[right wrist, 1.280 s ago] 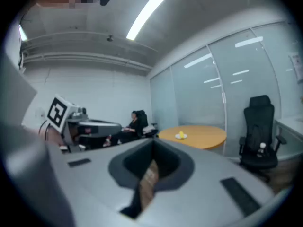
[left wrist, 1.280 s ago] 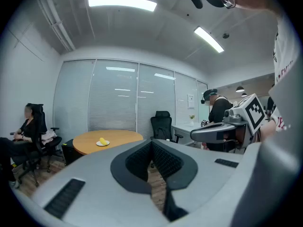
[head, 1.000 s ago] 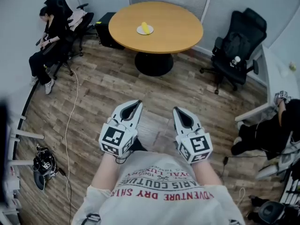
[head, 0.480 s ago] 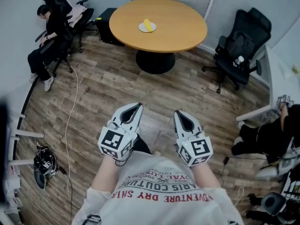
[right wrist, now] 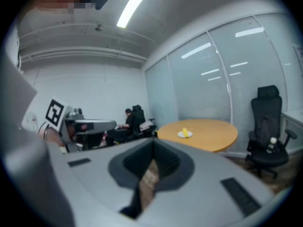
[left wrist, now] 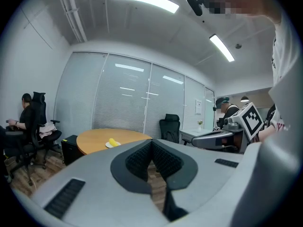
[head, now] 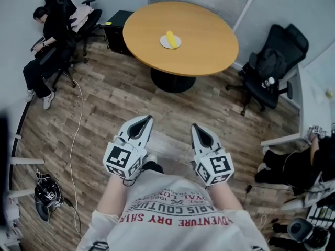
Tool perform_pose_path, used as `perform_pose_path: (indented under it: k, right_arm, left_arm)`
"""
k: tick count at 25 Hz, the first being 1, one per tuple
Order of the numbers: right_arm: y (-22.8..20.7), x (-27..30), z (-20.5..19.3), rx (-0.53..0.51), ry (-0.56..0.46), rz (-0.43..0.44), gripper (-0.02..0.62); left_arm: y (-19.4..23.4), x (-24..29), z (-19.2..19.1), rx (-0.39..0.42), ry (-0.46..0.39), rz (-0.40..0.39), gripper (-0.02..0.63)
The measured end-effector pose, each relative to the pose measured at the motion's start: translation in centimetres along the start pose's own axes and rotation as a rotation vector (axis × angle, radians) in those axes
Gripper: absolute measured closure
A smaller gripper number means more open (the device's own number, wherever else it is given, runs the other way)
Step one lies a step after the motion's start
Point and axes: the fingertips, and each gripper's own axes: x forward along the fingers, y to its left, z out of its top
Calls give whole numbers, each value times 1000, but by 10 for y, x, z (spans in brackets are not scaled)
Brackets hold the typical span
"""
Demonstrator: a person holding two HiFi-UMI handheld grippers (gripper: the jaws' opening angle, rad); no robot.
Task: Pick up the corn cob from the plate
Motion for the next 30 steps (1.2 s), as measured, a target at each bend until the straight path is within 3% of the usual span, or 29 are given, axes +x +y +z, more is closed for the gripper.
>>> perform_pose_path:
  k: [7,14,22,30]
  right_arm:
    - [0,82,24,-9,13,-37,569]
    - [-8,141,33,-32,47,-7,569]
    - [-56,222,46,-33,34,82,569]
    - [-146,304,86,-15,19,155,569]
  left_arm:
    - [78,35,15,-5,10,-45,575]
    - [130,59,9,-52,23,-4,575]
    - [177,115,13,-35,26,95,575]
    - [211,209,34,-11,25,177,575]
